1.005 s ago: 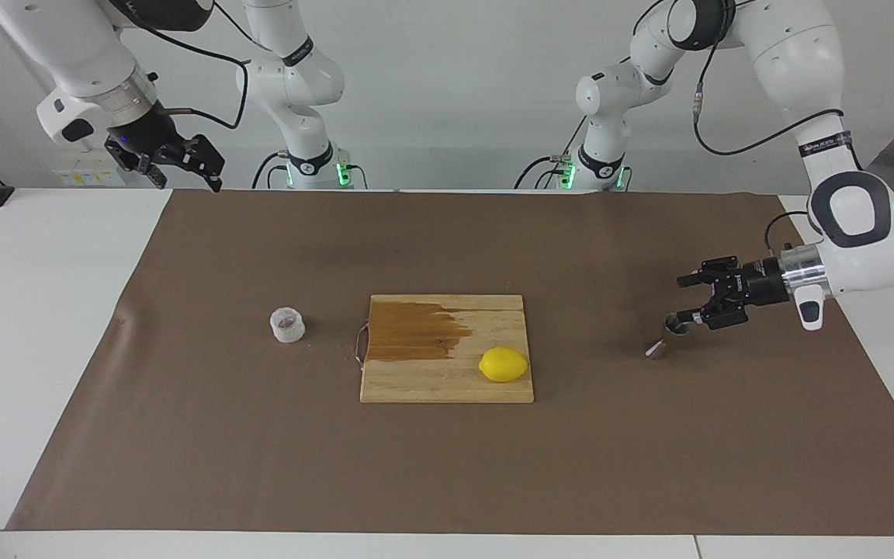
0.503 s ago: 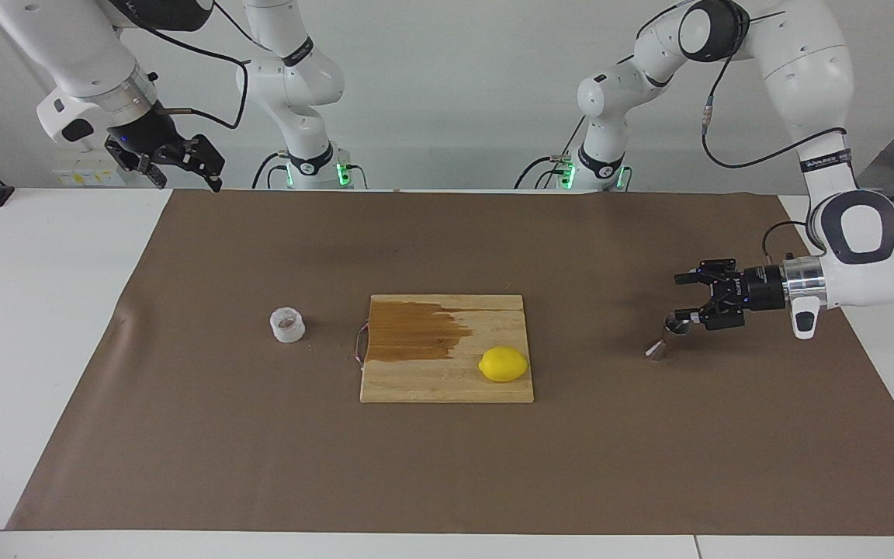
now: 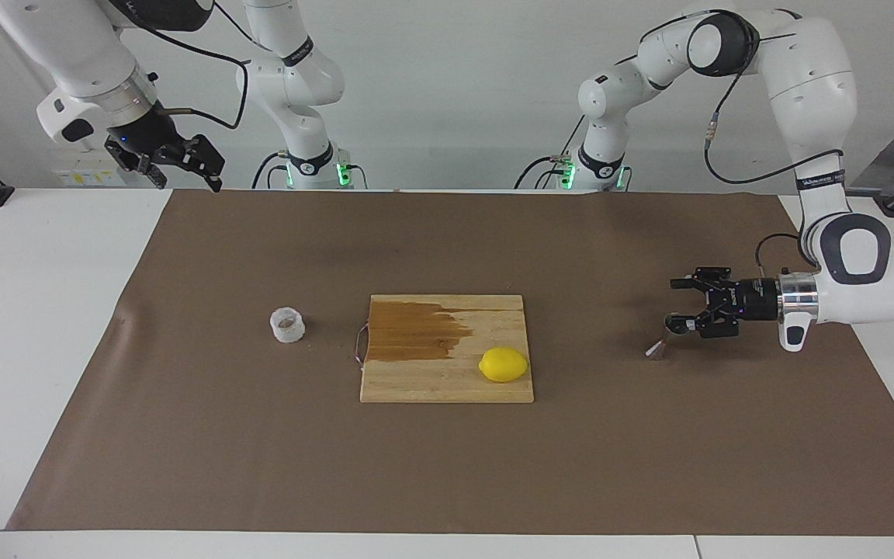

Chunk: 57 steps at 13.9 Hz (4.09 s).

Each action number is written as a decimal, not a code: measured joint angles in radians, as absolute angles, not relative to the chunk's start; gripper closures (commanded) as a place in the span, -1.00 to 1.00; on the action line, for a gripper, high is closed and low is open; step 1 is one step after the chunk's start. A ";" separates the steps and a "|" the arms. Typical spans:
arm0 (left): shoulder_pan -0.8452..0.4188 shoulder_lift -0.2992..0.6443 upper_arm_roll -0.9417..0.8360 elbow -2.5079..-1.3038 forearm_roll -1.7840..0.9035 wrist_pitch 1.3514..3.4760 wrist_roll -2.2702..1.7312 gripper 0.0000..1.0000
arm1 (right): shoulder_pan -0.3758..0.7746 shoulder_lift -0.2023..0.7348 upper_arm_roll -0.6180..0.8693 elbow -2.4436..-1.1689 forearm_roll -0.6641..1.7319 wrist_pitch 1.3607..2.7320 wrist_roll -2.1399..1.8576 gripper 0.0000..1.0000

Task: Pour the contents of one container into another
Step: 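Move the open left gripper toward the small silver metal cup, then close the left gripper around the silver metal cup, then lift the silver cup with the left gripper and carry it over the board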

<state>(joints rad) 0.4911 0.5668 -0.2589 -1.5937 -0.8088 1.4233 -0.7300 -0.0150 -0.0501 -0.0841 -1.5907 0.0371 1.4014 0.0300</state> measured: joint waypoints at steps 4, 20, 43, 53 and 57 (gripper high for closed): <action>0.520 0.607 -0.282 -1.584 -0.839 1.432 -0.737 -1.00 | -0.015 -0.050 -0.084 -1.591 0.037 1.401 0.030 -1.00; 0.548 0.695 -0.304 -1.569 -0.891 1.454 -0.808 -1.00 | -0.015 -0.050 -0.084 -1.591 0.037 1.401 0.030 -1.00; 0.566 0.699 -0.311 -1.571 -0.912 1.467 -0.842 -0.22 | -0.015 -0.050 -0.084 -1.591 0.037 1.401 0.030 -1.00; 0.566 0.701 -0.318 -1.571 -0.916 1.470 -0.843 0.81 | -0.015 -0.050 -0.084 -1.591 0.037 1.401 0.030 -1.00; 0.567 0.703 -0.330 -1.571 -0.922 1.470 -0.843 1.00 | -0.015 -0.050 -0.084 -1.591 0.037 1.401 0.030 -1.00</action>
<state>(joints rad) 0.5665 0.7032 -0.3297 -1.5712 -0.9216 1.4703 -0.8426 -0.0149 -0.0500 -0.0841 -1.5907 0.0371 1.4014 0.0300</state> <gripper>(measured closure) 0.502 0.000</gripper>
